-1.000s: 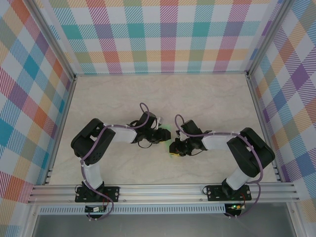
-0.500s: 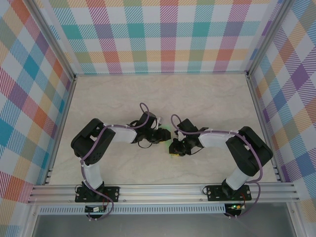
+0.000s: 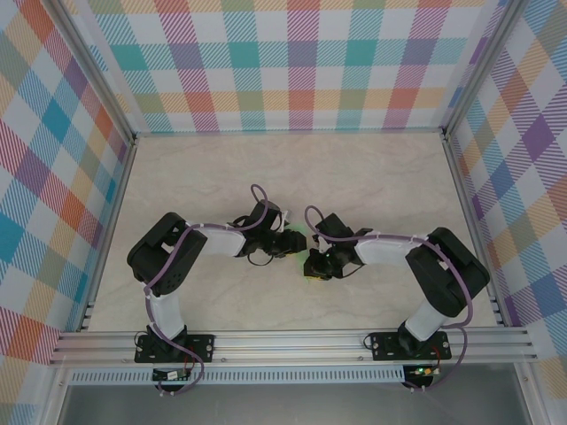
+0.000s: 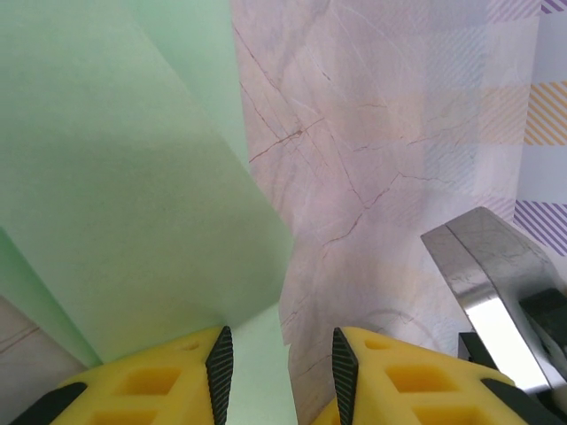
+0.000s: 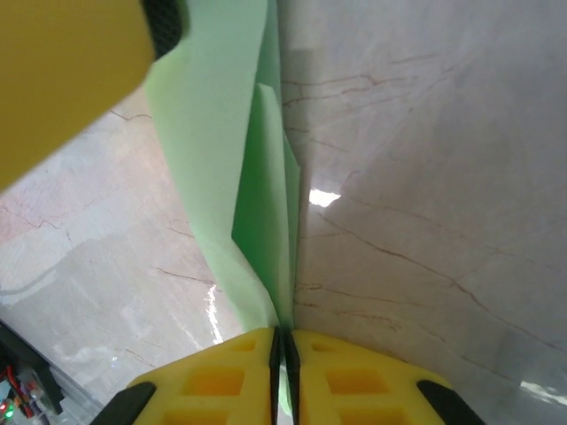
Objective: Fold a paper plane with a square sheet of paper (pick it up from the middle)
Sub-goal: Fold the wing for the fifth time at the center of the table.
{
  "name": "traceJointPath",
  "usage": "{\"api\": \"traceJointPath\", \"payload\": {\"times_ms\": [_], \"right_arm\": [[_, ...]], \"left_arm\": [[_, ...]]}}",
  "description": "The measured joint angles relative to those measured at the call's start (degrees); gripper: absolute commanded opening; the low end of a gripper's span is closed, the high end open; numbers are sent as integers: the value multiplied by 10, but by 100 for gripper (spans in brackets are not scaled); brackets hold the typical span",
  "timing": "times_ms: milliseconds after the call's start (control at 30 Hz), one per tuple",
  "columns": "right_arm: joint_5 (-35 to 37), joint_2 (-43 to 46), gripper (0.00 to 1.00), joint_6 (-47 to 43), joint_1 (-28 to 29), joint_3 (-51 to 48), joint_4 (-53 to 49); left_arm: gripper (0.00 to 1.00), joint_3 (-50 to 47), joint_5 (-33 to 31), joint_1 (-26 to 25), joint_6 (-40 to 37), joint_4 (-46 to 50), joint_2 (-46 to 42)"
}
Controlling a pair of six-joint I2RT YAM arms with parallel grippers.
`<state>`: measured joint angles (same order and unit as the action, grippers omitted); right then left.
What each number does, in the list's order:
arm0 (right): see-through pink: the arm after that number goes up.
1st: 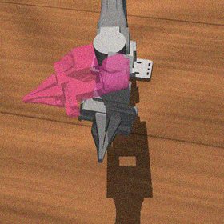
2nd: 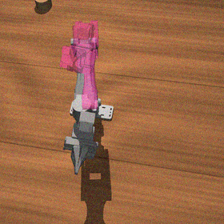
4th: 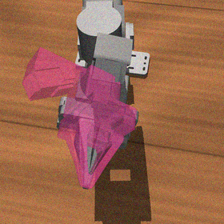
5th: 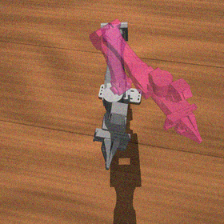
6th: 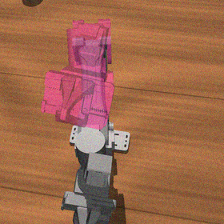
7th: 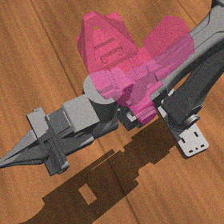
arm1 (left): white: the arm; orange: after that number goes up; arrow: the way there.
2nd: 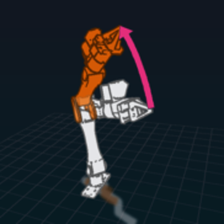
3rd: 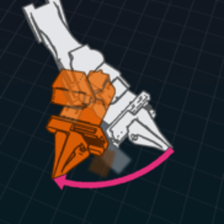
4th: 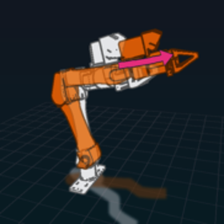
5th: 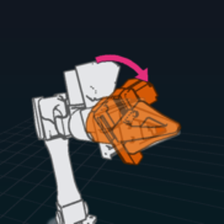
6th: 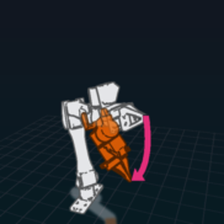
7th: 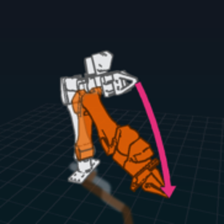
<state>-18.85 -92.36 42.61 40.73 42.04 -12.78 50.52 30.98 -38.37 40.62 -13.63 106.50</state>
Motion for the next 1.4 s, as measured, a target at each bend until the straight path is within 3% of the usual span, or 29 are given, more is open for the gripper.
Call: {"api": "traceJointPath", "payload": {"times_ms": [200,333,667,900,1400], "right_arm": [[42,84,17,5,2,-26,-14],[28,126,13,17,-1,-44,32],[-44,50,11,58,3,-45,163],[-37,10,11,65,6,-46,182],[-32,9,12,69,1,-103,240]], "left_arm": [[37,0,-1,0,0,0,0],[37,0,0,0,0,0,1],[37,4,0,0,0,6,2],[37,7,0,0,0,13,3],[36,10,1,0,-1,17,4]]}}
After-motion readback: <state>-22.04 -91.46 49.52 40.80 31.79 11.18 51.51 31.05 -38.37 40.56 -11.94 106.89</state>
